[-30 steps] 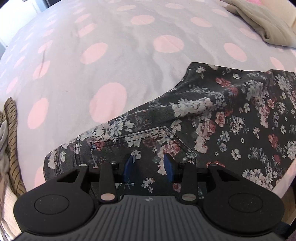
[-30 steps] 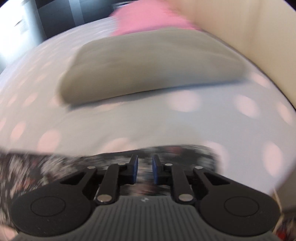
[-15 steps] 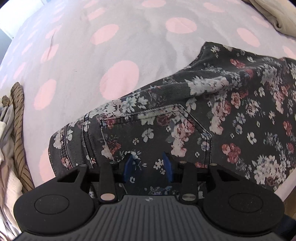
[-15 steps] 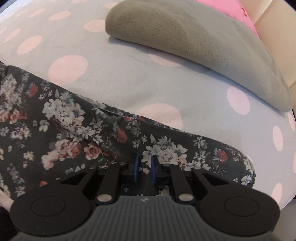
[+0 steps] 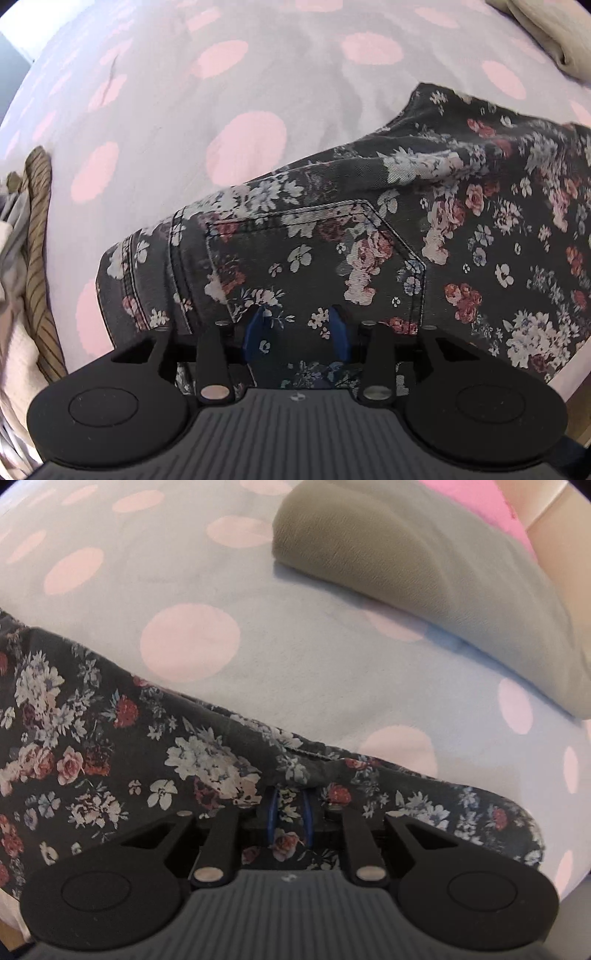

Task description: Fold clothes

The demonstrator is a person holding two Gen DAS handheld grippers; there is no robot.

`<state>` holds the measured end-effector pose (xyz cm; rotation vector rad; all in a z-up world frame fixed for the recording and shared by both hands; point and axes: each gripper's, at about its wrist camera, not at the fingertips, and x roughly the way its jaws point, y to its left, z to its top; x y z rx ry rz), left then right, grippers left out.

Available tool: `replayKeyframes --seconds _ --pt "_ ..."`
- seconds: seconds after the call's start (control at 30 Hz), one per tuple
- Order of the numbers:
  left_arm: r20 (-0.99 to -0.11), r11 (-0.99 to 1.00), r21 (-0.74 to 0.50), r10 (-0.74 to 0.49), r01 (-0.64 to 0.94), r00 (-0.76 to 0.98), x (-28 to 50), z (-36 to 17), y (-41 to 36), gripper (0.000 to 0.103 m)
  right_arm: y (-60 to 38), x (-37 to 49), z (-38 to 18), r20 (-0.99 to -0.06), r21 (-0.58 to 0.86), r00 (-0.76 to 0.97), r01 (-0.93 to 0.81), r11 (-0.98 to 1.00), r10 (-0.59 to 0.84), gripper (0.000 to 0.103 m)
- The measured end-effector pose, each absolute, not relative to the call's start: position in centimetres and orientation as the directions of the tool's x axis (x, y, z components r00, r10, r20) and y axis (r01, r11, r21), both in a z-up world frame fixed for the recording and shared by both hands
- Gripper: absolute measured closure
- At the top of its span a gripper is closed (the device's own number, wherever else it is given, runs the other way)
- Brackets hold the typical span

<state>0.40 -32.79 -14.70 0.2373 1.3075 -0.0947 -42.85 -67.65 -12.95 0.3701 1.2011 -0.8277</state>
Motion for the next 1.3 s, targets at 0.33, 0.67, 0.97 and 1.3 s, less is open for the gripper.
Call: replayKeyframes --seconds 0.33,0.67,0.97,1.3 --pt "-0.909 0.992 0.096 0.055 0.079 0.412 -0.2 -10.2 -30.9 0.065 -71.6 -52.6 -8.6 -0.83 -0.025 0.145 0.955 0.297 -0.539 0.07" --pt "-0.908 0.989 0.101 0.048 0.107 0.415 0.2 -11.1 -32.1 0.065 -74.1 -61.6 -7.9 -0.838 -0.03 0.121 0.963 0.267 -0.531 0.047" --pt "-0.925 0.988 0.152 0.128 0.039 0.358 -0.2 -13.1 -31.9 0.065 -76.5 -64.3 -13.6 -0.9 0.013 0.153 0.945 0.327 -0.408 0.043" --pt "-0.926 0.984 0.171 0.143 0.049 0.35 0.7 -13.5 -33.4 0.065 -75.8 -63.8 -14.7 -0.909 -0.01 0.165 0.909 0.417 -0.382 0.071"
